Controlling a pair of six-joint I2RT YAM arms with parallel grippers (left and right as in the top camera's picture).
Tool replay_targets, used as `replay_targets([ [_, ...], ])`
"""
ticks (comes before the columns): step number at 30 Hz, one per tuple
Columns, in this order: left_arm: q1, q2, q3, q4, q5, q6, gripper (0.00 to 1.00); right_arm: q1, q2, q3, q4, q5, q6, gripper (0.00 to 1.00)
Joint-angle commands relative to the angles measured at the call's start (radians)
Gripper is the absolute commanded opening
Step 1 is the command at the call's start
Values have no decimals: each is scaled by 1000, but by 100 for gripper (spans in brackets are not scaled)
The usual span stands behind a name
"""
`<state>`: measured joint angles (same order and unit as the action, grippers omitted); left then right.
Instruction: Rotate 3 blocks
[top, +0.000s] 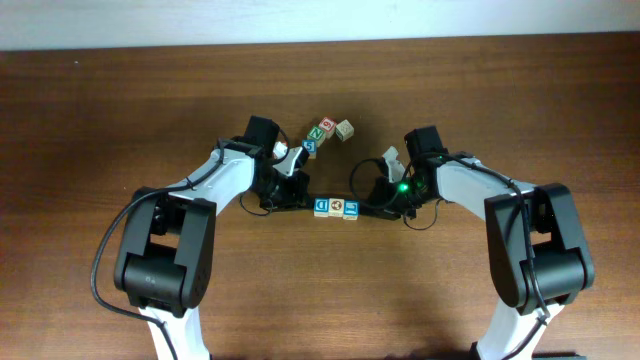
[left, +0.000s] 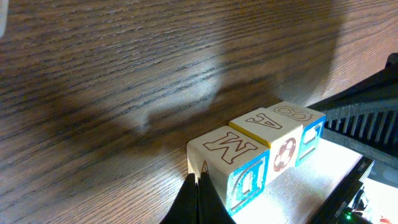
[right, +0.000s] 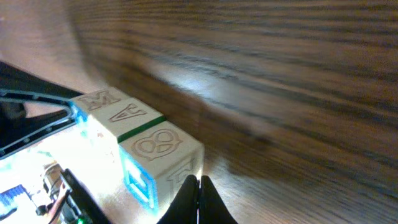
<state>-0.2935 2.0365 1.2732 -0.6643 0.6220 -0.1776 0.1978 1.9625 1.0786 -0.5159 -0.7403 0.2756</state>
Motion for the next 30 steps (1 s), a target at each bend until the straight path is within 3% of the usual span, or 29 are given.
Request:
replay_targets([
  [1,0,8,-14,2,18,-5,0,5,-4,-7,-3,-87,-75,4],
  [16,0,8,-14,3,18,-5,0,16,-63,-1,18,-108,-24,4],
  [30,0,8,-14,2,19,-5,0,232,-101,135,34,85,108,4],
])
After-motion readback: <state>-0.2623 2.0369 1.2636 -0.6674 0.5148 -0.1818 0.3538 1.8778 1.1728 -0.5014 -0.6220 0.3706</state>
